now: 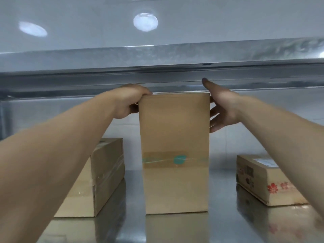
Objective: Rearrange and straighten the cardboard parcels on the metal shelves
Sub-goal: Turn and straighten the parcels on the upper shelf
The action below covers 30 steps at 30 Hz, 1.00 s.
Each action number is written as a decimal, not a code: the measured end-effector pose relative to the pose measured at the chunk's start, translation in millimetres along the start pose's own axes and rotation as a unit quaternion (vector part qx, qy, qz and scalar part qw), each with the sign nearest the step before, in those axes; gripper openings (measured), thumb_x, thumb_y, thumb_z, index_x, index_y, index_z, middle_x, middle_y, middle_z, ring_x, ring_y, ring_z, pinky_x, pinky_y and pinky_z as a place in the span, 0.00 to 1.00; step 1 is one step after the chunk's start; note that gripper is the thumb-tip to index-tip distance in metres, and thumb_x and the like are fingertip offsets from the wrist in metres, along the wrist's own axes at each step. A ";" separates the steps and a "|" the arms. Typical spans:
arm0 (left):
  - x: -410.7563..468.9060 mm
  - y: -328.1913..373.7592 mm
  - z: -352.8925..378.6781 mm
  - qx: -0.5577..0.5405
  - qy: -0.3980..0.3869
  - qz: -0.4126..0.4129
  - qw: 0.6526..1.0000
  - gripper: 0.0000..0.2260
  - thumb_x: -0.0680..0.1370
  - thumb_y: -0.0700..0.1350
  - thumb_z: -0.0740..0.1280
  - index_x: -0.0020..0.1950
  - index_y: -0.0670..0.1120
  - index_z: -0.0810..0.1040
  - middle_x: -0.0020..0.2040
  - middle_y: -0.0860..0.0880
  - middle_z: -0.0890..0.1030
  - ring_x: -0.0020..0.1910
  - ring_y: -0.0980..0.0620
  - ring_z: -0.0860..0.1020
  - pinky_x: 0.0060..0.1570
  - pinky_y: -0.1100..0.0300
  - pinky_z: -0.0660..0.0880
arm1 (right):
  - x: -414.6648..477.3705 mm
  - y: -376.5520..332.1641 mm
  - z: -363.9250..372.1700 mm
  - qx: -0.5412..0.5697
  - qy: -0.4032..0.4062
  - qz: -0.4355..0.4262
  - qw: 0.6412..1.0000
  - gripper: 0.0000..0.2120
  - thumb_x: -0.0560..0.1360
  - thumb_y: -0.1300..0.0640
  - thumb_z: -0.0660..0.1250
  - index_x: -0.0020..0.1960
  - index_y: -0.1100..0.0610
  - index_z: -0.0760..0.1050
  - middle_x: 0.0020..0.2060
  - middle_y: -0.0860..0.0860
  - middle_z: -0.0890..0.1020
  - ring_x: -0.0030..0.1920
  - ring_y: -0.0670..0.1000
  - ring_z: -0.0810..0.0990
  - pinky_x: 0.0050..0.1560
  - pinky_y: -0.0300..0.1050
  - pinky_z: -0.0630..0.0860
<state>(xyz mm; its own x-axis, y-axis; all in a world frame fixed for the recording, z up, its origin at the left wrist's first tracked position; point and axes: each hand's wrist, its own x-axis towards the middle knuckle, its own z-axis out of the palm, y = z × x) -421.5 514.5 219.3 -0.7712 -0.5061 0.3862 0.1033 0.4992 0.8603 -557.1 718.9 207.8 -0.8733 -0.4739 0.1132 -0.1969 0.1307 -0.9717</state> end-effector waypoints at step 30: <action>26.4 -16.8 -16.9 -0.028 0.017 -0.153 0.988 0.11 0.82 0.44 0.59 0.40 0.48 0.72 0.38 0.48 0.73 0.38 0.47 0.75 0.39 0.52 0.76 | 36.3 144.2 -13.1 -0.031 -0.007 0.110 0.993 0.30 0.83 0.38 0.60 0.66 0.65 0.73 0.50 0.66 0.80 0.42 0.62 0.81 0.45 0.54 0.80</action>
<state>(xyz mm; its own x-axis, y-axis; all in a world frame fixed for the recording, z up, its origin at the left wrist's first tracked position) -432.9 480.9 220.7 -0.7496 -0.6517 0.1159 -0.0960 0.2802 0.9551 -623.0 731.9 74.5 -0.8924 -0.4392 -0.1041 -0.0292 0.2864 -0.9577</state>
